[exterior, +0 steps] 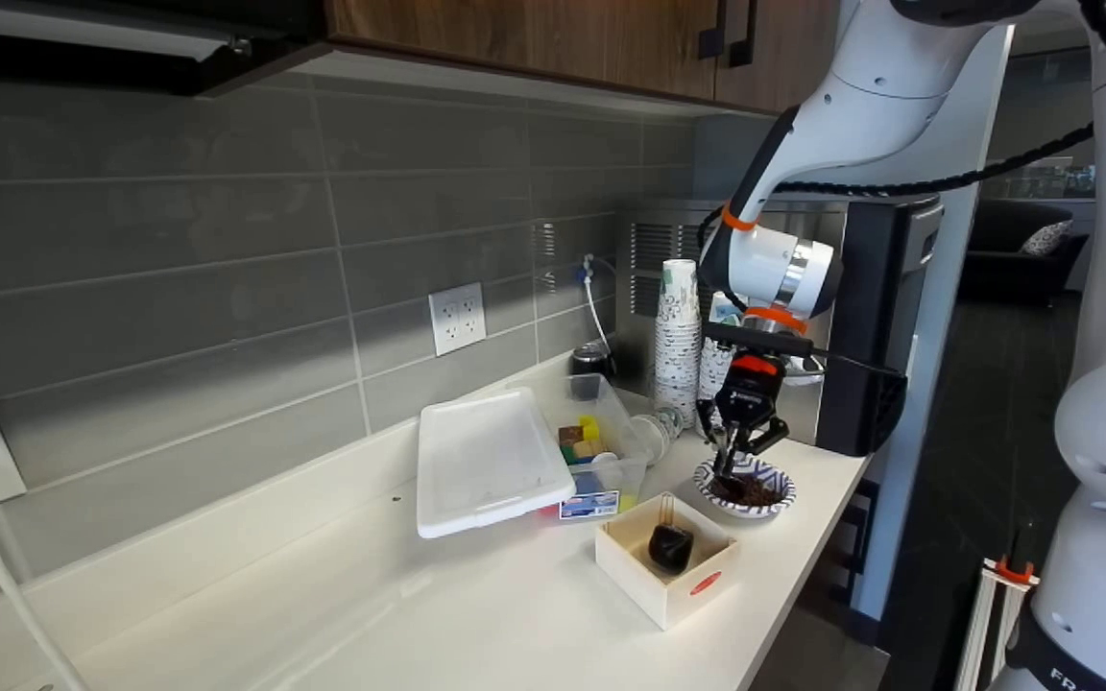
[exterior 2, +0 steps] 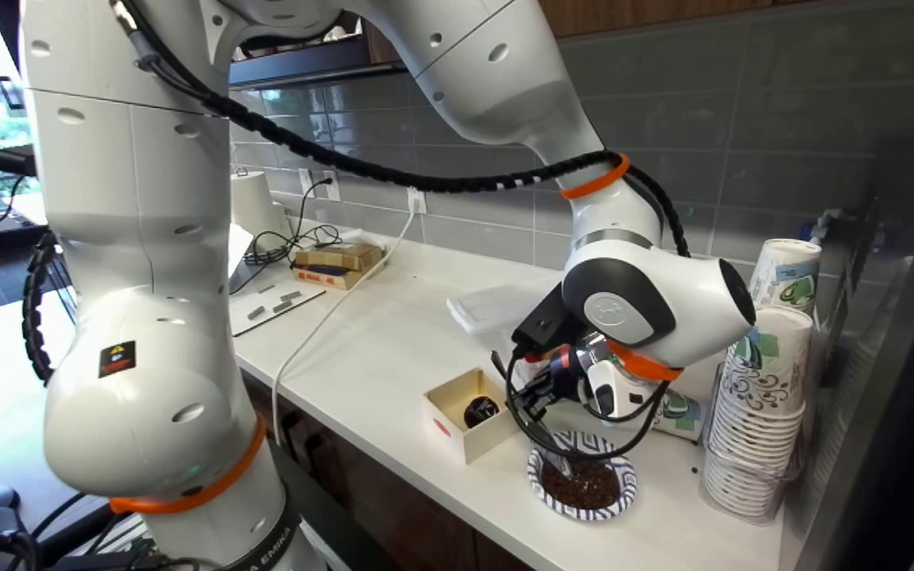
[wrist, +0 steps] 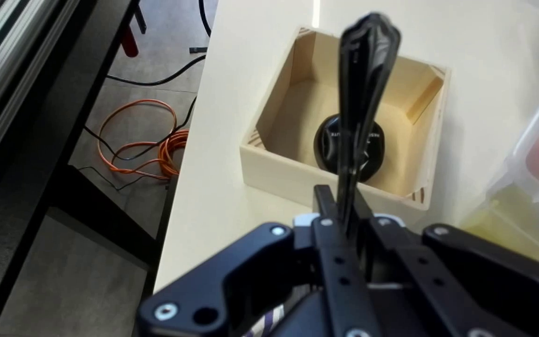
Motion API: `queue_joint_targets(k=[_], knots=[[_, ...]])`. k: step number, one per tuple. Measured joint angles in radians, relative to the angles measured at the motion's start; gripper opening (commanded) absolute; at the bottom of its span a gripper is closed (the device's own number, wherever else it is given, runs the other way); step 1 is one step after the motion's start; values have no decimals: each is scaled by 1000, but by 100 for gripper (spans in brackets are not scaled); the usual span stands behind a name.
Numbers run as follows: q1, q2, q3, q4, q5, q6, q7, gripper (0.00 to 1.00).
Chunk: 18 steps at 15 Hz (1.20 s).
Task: Pick up the spoon and stir in the bowl
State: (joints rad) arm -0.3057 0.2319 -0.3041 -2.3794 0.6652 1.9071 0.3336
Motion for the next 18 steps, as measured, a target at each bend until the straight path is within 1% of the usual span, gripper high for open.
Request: queue_joint_targets(k=[3, 10, 12, 15, 18], knots=[[2, -1, 0, 0, 0, 21, 0, 2], [6, -7, 0, 0, -2, 154, 0, 2], [6, -7, 0, 0, -15, 171, 1, 2], [6, -7, 1, -1, -53, 158, 13, 2], [7, -7, 4, -1, -79, 94, 17, 2]])
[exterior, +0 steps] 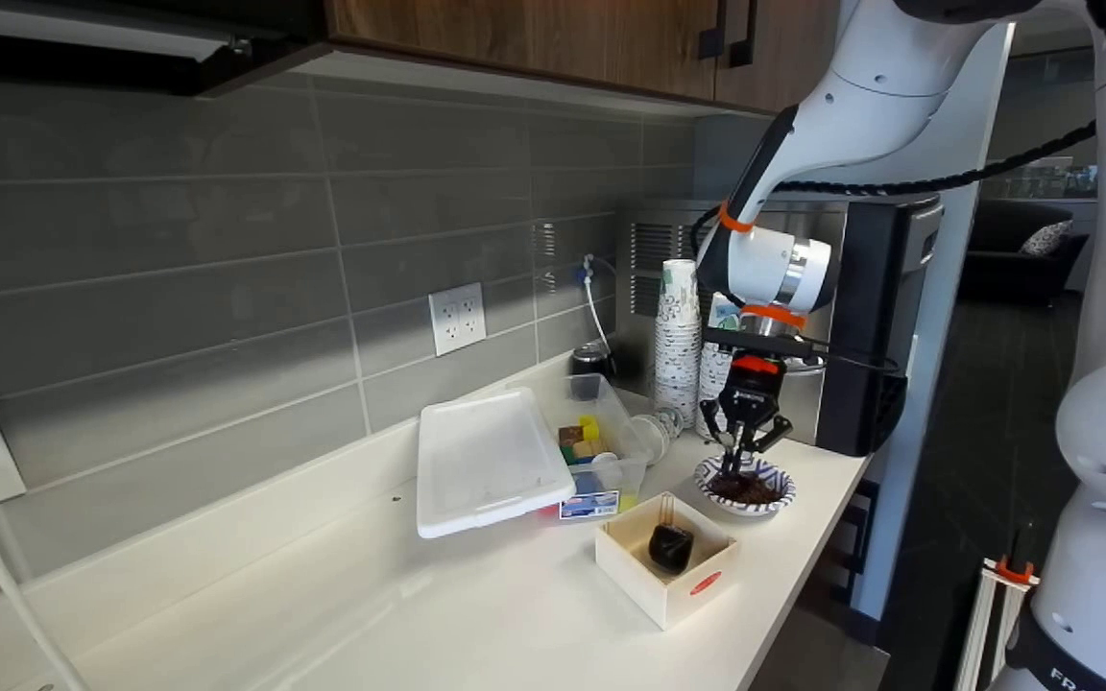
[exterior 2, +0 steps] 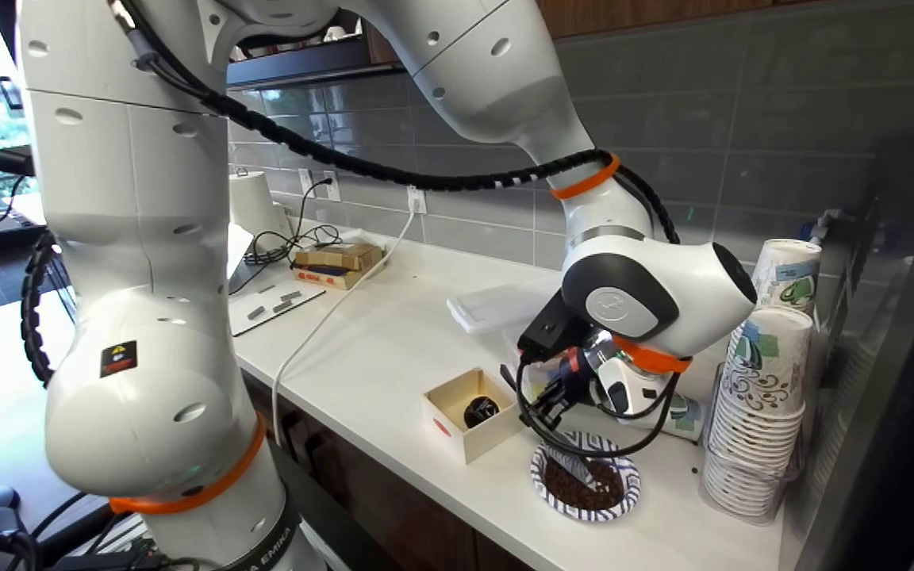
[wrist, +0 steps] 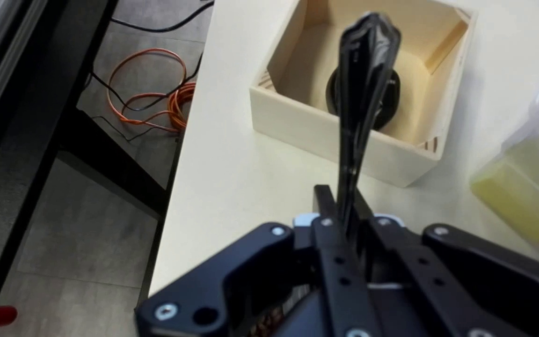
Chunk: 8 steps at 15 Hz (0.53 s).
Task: Pick up the spoon and stir in the bowl
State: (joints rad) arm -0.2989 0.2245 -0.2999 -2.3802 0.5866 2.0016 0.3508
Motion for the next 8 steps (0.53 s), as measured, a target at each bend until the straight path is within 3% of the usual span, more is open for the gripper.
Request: queue_joint_targets(k=[4, 8], knots=[[1, -6, 13, 2, -2, -97, -1, 2], [7, -11, 23, 2, 15, -109, -8, 2]])
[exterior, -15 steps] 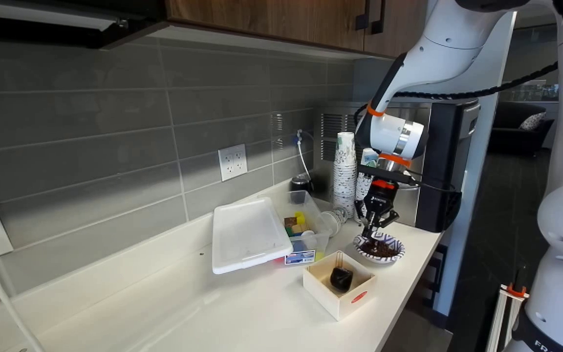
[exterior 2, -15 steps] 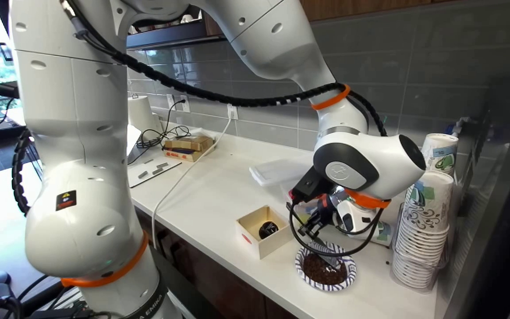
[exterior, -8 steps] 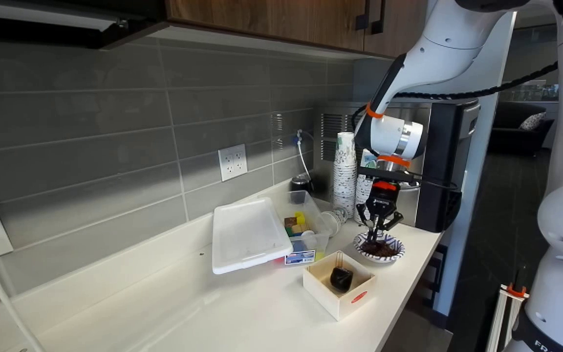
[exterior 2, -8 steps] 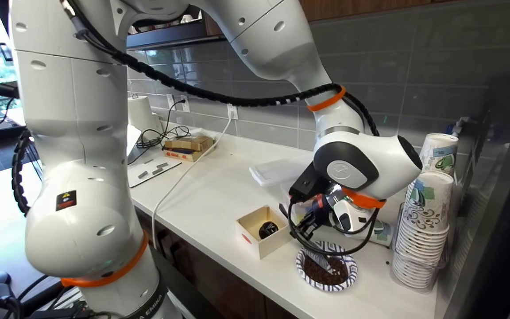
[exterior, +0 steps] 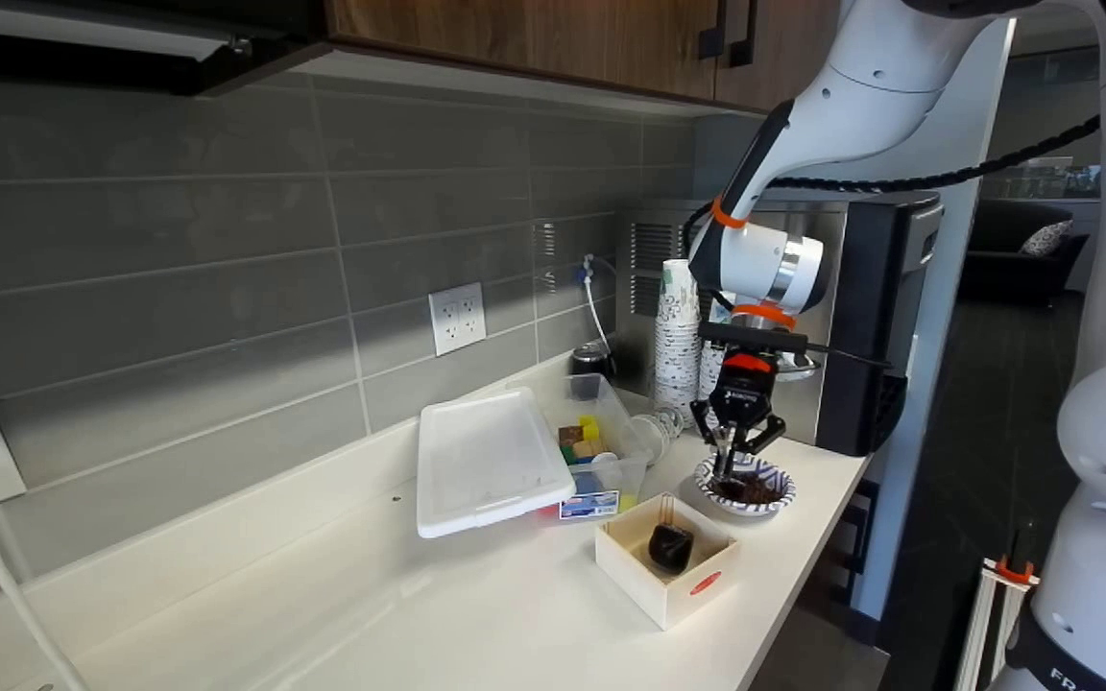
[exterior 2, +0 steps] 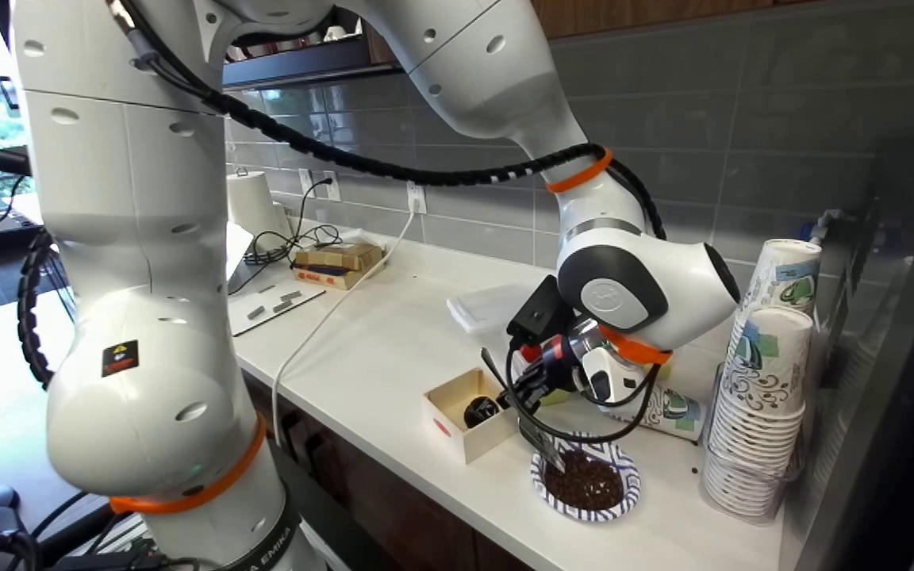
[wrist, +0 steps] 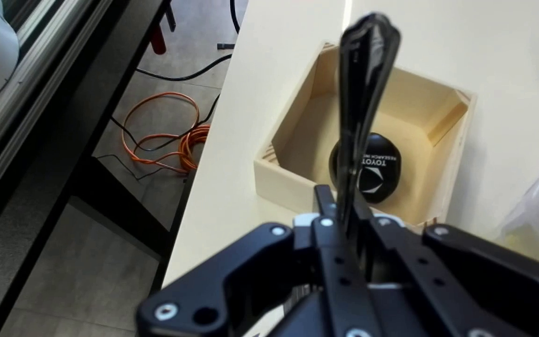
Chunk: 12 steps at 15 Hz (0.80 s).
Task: Pick up the spoon and stir in the bowl
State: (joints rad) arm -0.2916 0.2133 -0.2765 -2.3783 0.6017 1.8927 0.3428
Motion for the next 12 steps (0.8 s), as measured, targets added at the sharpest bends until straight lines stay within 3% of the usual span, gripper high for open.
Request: queue_joint_targets(k=[12], knots=[[4, 0, -5, -3, 26, 179, 4, 2]])
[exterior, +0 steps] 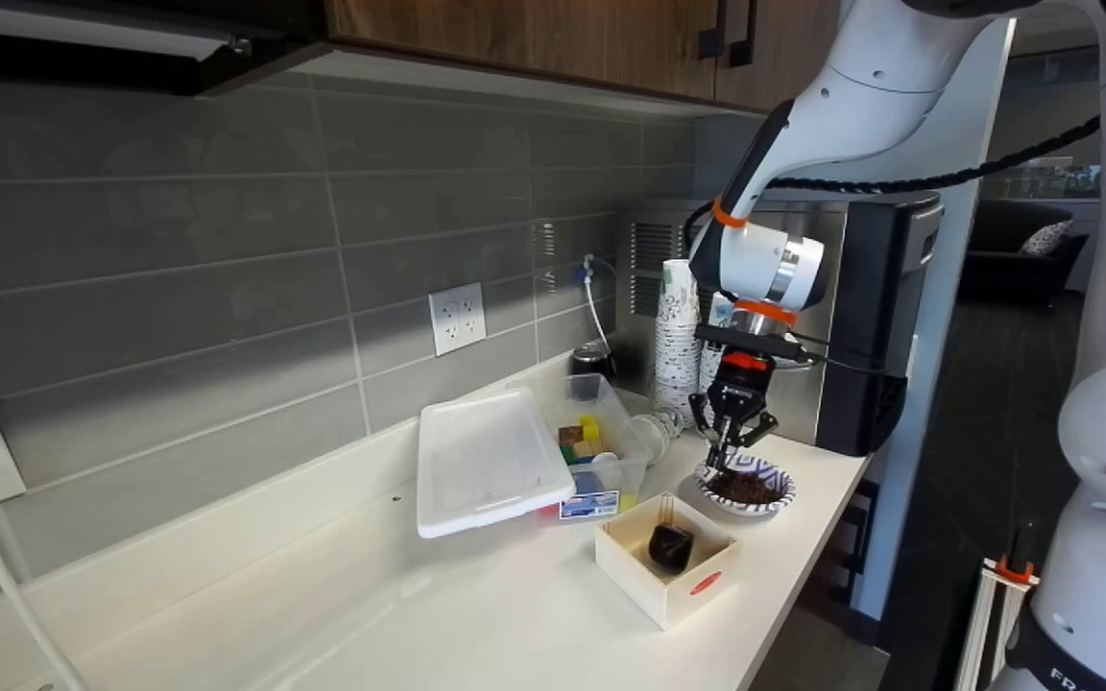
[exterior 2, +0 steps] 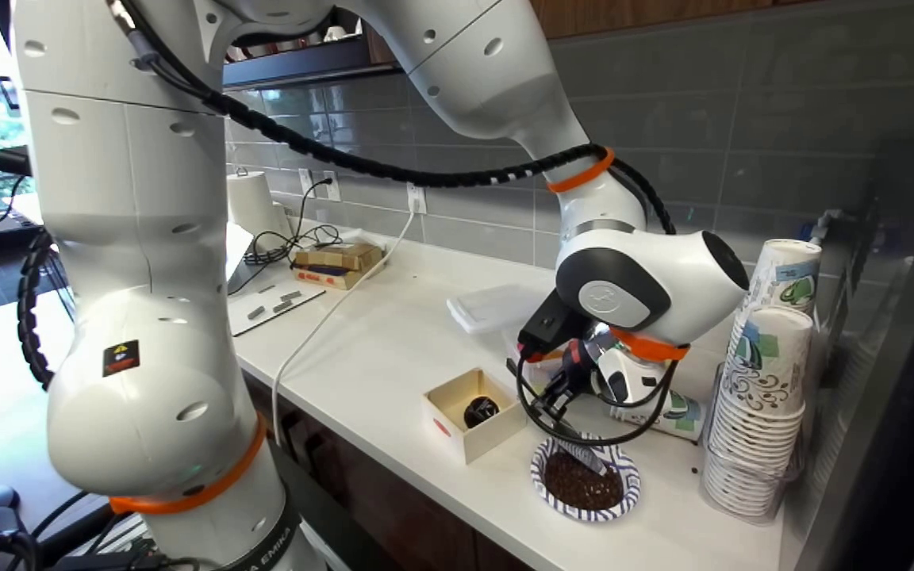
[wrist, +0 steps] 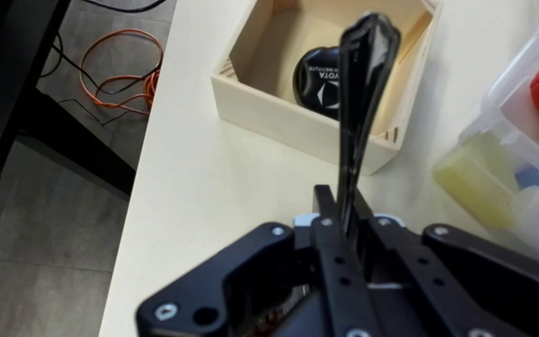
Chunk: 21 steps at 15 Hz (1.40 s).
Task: Pick up the spoon and stir in the bowl
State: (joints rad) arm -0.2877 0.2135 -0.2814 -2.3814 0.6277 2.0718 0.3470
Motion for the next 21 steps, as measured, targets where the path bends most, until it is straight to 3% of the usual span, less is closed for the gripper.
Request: queue_joint_targets(k=[3, 7, 13, 17, 21], knots=[[0, 0, -6, 0, -64, 12, 61, 2], [2, 0, -6, 0, -135, -56, 99, 2], [14, 0, 13, 0, -133, -138, 94, 2], [24, -1, 30, 0, -93, -117, 76, 2], [34, -1, 36, -1, -68, -18, 47, 2]])
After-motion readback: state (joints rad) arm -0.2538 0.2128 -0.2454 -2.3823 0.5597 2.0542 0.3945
